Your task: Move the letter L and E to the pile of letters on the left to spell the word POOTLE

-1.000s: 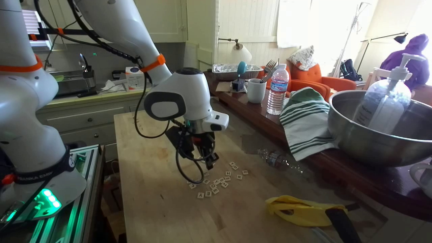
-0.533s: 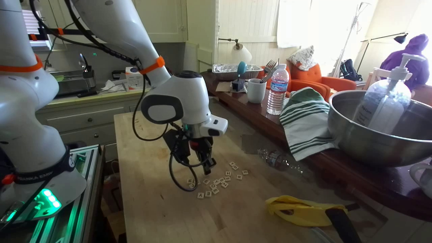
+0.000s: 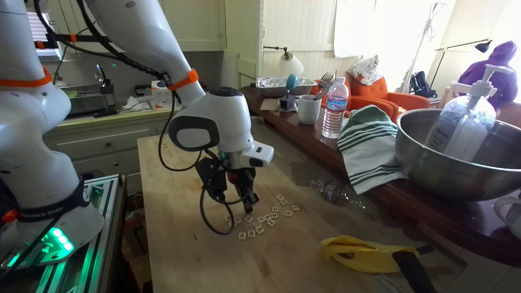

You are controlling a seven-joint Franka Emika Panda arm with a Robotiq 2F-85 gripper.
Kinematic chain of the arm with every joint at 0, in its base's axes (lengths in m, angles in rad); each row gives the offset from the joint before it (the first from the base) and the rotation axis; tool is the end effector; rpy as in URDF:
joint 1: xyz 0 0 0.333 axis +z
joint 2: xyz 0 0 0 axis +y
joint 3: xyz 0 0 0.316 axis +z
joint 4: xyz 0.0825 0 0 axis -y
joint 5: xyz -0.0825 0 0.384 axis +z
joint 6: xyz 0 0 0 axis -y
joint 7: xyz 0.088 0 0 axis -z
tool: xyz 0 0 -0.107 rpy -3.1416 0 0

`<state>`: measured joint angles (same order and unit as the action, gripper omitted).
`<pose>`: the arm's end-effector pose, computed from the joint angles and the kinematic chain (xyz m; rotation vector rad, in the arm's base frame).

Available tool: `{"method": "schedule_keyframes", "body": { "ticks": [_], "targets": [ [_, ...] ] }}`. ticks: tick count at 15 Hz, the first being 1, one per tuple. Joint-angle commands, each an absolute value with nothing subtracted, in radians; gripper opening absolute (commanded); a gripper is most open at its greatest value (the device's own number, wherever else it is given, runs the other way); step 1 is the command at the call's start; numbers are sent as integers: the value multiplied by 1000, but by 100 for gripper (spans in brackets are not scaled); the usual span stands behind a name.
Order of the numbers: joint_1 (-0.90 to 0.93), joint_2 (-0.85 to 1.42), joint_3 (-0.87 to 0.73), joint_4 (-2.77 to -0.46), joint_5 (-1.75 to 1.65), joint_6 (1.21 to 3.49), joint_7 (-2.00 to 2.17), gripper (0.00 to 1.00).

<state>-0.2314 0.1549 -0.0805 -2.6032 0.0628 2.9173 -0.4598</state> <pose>0.4308 -0.1441 0.2158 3.0756 0.1381 0.2324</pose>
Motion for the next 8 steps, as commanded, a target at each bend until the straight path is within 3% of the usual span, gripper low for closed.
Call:
{"method": "schedule_keyframes", "body": {
  "ticks": [1,8],
  "targets": [
    [-241,206,-69,-2582,55,2945,-472,0],
    [-256,250,-55,-2547,65,2941,-502,0]
  ]
}}
